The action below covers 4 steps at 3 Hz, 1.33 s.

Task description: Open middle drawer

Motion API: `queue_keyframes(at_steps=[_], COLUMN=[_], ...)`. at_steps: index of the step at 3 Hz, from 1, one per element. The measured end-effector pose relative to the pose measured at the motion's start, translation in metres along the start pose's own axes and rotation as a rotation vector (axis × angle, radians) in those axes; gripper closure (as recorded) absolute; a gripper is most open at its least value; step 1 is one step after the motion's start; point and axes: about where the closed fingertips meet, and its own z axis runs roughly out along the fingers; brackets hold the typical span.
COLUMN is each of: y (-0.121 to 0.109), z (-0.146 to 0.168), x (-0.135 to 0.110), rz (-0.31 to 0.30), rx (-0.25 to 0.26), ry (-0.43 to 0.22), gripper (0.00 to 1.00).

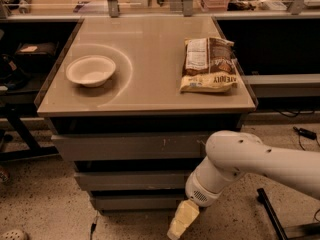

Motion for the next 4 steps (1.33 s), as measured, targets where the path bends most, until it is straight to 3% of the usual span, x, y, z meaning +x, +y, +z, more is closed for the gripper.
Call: queue_keyframes(at_steps=[2,4], y=[-0.053,-0.097], z=[0.045,0.066], x=[-0.001,-0.005], rz=[0.036,0.043], rx=[0.066,0.132], ry=[-0.113,-0.184], gripper=[0.00,0.00])
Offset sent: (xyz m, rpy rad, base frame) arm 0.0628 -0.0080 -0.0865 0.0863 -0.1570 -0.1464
